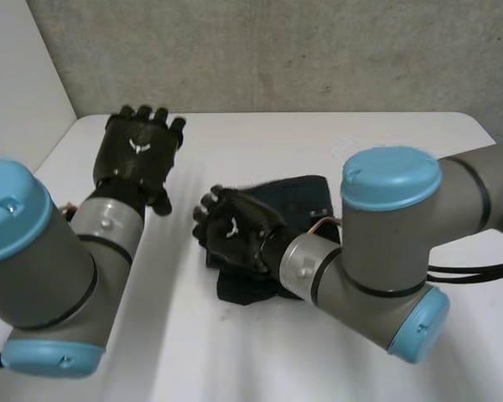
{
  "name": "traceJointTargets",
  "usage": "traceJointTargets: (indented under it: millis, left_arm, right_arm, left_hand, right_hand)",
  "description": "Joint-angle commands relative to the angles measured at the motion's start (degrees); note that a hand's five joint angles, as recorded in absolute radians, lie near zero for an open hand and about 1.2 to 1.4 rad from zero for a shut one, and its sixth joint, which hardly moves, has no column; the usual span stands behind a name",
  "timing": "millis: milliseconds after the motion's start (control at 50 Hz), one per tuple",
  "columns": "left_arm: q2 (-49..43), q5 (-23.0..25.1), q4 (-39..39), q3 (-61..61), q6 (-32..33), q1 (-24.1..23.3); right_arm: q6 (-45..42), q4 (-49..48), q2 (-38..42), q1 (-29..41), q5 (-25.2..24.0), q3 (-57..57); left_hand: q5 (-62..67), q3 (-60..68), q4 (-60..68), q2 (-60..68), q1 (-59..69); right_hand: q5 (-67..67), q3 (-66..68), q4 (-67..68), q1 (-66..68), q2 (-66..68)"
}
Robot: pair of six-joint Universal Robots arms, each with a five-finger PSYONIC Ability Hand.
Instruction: Fold the shorts.
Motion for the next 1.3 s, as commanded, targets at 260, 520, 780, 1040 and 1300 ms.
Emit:
traceJointTargets:
  millis: [260,520,780,1040,1300]
  left_arm:
    - [-22.48,3.01,-8.40,25.96,-8.26,-9.56]
    - [-36.29,-3.30,-26.33,36.87,-8.79,-9.30]
    - [-32.16,-9.03,-28.62,27.99,-8.26,-10.18]
    - [-21.45,-8.41,-27.83,30.18,-9.23,-10.01]
    - [5.01,-3.85,-33.97,30.80,-17.49,0.45]
  right_arm:
    - [50.01,2.97,-5.12,-17.45,8.07,1.66]
    - [45.95,4.65,7.20,-16.58,10.63,-4.41]
    - [37.70,7.46,11.77,-16.49,9.48,-5.99]
    - [40.32,1.24,0.27,-17.01,10.88,-1.60]
    - [44.82,1.99,-23.48,-21.05,29.43,-2.64]
  left_hand:
    - [-1.29,-0.81,-0.30,-0.26,0.45]
    - [3.08,3.57,4.08,4.12,4.83]
    - [3.08,3.57,4.08,4.12,4.83]
    - [2.08,2.56,3.07,3.11,3.82]
    - [-1.96,-1.48,-0.96,-0.93,-0.21]
  right_hand:
    - [-4.14,-2.22,-3.61,-1.89,-2.72]
    - [-4.14,-2.22,-3.61,-1.89,-2.72]
    - [-4.14,-2.22,-3.61,-1.89,-2.72]
    - [-4.14,-2.22,-3.61,-1.89,-2.72]
    - [-4.14,-2.22,-3.61,-1.89,-2.72]
